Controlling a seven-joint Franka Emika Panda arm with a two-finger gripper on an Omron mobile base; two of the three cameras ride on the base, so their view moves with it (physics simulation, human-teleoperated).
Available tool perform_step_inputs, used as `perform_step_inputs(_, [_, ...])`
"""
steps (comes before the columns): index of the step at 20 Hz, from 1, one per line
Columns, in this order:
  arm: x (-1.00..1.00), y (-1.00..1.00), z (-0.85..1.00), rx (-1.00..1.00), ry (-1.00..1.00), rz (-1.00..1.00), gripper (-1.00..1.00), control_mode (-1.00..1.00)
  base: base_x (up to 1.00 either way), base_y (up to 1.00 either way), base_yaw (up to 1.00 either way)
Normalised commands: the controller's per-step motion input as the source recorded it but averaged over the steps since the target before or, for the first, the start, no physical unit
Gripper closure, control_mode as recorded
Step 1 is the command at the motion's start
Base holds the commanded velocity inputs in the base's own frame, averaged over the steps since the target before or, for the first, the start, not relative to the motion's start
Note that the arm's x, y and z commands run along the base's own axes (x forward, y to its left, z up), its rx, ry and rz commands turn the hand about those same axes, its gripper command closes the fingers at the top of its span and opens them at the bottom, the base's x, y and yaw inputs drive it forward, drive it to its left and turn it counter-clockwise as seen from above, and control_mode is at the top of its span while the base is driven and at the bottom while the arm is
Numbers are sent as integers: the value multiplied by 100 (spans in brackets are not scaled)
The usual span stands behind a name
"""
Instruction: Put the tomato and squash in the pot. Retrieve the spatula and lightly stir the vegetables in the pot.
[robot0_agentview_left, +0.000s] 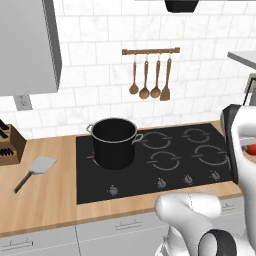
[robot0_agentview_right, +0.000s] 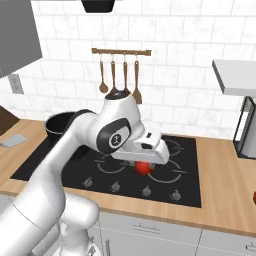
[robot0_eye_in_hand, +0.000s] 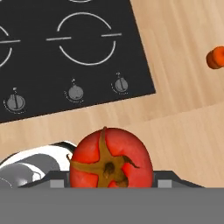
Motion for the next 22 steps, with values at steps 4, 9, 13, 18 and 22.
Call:
perform_step_inputs(4, [0,71,44,0,0,28,100,-100,0,0,0])
perform_step_inputs(9, [0,72,34,-1,0,28,100,-100,0,0,0])
perform_step_inputs(13, [9,59,18,-3,0,32,100,-100,0,0,0])
perform_step_inputs(18, [15,53,8,0,0,33,100,-100,0,0,0])
perform_step_inputs(22, [24,58,7,0,2,32,100,-100,0,0,0])
